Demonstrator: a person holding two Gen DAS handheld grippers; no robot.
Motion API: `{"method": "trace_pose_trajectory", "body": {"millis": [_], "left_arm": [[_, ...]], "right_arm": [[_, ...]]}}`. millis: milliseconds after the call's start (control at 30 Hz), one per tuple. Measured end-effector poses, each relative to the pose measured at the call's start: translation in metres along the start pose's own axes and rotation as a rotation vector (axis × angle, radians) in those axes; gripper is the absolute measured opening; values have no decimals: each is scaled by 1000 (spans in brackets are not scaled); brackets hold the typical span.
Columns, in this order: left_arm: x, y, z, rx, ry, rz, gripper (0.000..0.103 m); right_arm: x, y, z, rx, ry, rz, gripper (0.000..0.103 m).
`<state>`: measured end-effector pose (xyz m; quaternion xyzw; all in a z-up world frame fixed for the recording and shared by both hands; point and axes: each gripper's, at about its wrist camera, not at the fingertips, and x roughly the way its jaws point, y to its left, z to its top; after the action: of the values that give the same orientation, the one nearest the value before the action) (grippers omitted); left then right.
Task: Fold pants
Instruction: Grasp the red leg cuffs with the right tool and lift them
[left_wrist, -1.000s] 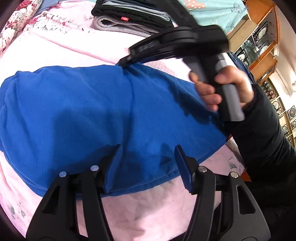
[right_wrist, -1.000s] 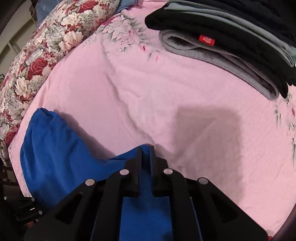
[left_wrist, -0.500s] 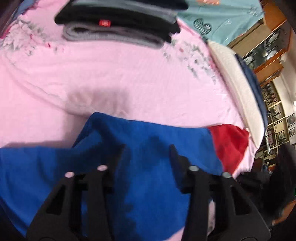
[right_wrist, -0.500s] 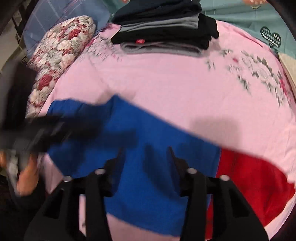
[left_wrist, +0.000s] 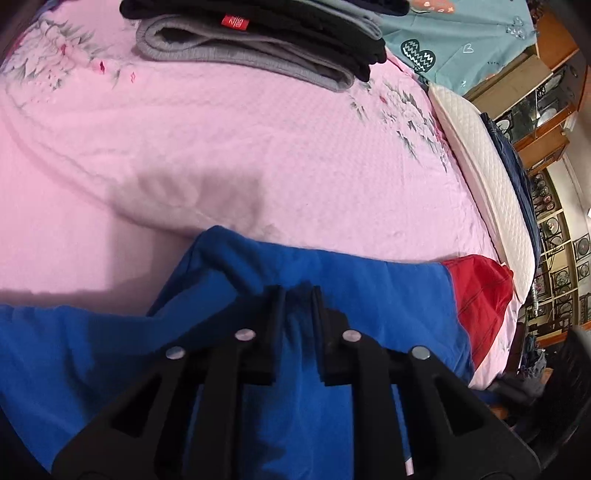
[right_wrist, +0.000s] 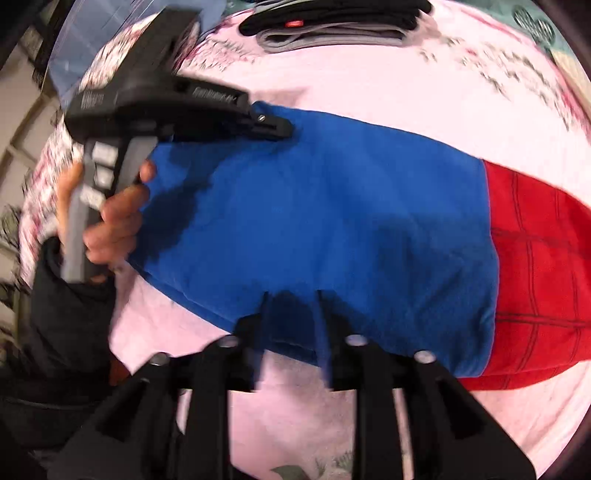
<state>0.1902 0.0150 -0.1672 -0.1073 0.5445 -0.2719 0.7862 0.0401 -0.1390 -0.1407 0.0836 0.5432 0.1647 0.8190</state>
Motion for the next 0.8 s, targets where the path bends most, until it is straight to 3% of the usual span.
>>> {"method": "trace_pose_trajectory", "body": {"millis": [33, 100, 133, 200, 300, 400, 567, 733, 800], "left_arm": [[-7, -2, -2, 8, -36, 3, 43], [-23, -4, -3, 21, -100, -3, 59], [-35, -8, -6, 37, -153, 20, 59], [-47, -15, -15, 59, -188, 62, 59], [-52, -22, -36, 84, -158, 52, 59], [-51, -30, -65, 118, -111, 50, 59], [-53, -28, -89, 142, -111, 87, 59], [-44, -10, -87, 97, -91, 60, 59], [-43, -11, -87, 104, -94, 55, 60]], "right_arm": [[-11, -8, 0, 28, -35, -1, 48], [-42, -30, -4, 102, -120, -15, 50], [-61, -47, -9, 156, -169, -29, 52], [-96, -82, -24, 274, -260, -73, 66], [-140, -140, -53, 457, -362, -201, 68], [-157, -190, -77, 595, -366, -285, 68], [-148, -223, -76, 637, -371, -152, 68], [-110, -253, -57, 693, -264, -109, 68], [-101, -252, -49, 665, -279, -129, 70]]}}
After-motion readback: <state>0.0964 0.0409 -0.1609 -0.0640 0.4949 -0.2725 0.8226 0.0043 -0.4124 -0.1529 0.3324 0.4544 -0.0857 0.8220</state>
